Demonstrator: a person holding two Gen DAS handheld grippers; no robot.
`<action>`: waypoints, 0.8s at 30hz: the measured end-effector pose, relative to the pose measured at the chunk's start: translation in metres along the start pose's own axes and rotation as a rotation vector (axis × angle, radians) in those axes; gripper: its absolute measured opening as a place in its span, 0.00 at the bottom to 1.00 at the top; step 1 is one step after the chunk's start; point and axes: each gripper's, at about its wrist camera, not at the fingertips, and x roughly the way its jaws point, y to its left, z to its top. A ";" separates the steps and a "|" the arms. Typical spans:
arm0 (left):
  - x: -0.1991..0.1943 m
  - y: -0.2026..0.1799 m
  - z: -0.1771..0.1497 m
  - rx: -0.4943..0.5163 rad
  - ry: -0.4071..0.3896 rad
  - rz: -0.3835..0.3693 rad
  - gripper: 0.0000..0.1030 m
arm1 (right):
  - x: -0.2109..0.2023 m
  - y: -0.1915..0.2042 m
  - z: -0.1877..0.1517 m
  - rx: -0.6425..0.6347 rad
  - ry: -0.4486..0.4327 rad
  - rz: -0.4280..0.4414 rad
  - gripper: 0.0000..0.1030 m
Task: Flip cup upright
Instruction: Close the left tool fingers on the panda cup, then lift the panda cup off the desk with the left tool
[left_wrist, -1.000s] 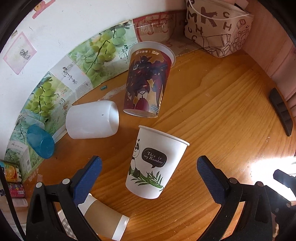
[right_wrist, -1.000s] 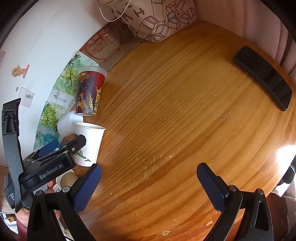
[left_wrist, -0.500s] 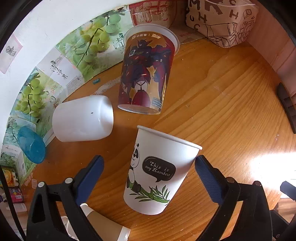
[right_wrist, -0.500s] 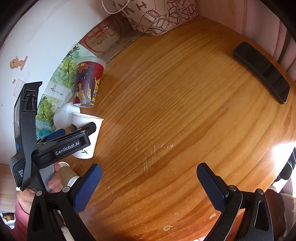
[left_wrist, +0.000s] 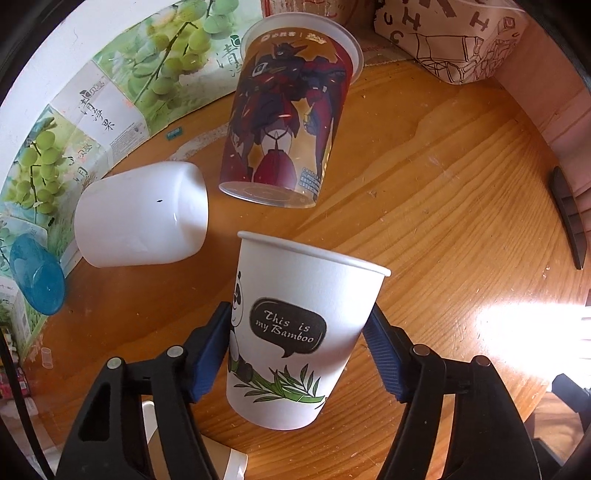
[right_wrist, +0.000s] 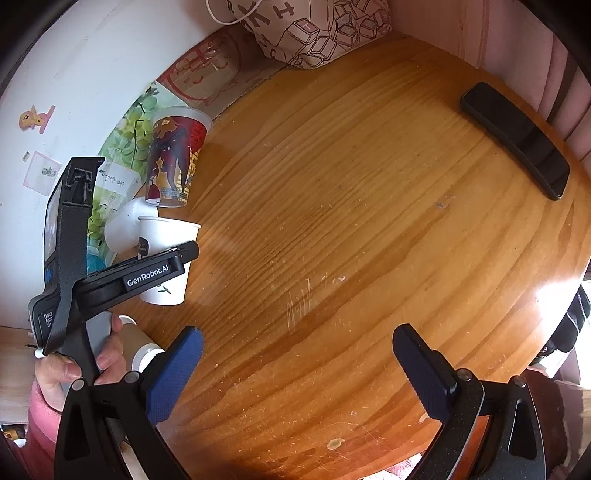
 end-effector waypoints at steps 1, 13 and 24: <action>0.001 0.001 0.000 -0.006 0.000 -0.001 0.71 | -0.001 0.001 -0.001 -0.004 0.001 -0.003 1.00; 0.008 0.006 -0.011 -0.054 0.046 -0.002 0.70 | -0.015 -0.004 -0.015 -0.042 -0.010 0.023 1.00; -0.004 -0.004 -0.039 -0.136 0.039 0.031 0.70 | -0.036 -0.028 -0.025 -0.134 -0.006 0.063 1.00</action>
